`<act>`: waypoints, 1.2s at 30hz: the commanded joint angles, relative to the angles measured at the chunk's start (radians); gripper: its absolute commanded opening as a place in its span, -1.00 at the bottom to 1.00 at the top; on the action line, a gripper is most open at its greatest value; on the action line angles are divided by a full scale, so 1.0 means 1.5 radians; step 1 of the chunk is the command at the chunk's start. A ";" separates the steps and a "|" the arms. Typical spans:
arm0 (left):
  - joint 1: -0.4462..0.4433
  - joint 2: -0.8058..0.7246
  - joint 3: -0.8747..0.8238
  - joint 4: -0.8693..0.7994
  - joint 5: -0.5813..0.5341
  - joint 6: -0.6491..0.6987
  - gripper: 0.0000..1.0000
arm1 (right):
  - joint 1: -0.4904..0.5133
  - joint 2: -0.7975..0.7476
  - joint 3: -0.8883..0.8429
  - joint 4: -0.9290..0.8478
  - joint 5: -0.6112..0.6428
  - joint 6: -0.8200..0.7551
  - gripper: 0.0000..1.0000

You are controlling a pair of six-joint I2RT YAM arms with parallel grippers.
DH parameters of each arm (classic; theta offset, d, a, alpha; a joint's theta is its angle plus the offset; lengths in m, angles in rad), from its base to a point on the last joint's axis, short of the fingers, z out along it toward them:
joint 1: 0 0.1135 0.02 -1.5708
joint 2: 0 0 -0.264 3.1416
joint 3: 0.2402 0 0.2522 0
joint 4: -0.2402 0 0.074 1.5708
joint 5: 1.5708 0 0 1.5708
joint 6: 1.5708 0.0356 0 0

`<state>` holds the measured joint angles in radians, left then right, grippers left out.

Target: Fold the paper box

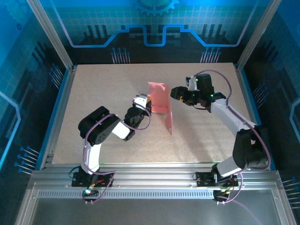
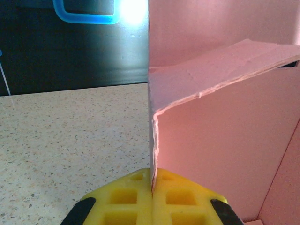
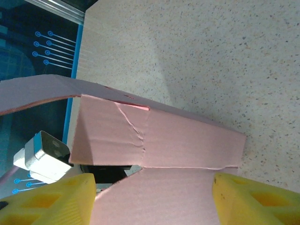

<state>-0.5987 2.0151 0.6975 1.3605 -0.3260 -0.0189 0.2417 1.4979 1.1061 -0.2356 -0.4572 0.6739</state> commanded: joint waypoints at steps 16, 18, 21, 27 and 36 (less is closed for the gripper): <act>-0.006 -0.017 -0.001 0.028 -0.006 0.022 -1.00 | 0.008 0.125 0.119 -0.034 -0.056 0.006 0.29; -0.007 -0.018 0.000 0.028 -0.005 0.028 -1.00 | 0.014 0.143 0.137 -0.053 -0.054 -0.002 0.29; -0.009 -0.017 0.000 0.028 -0.007 0.029 -1.00 | 0.018 0.150 0.130 -0.026 -0.077 0.005 0.29; -0.008 -0.018 0.000 0.028 -0.007 0.032 -1.00 | 0.014 0.144 0.113 0.001 -0.069 0.019 0.29; -0.009 -0.020 -0.003 0.028 -0.011 0.032 -1.00 | 0.006 0.130 0.103 -0.013 -0.059 0.019 0.25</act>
<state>-0.6052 2.0151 0.6975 1.3674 -0.3439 0.0074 0.2543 1.7050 1.2621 -0.2314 -0.5388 0.7162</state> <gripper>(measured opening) 0.046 0.632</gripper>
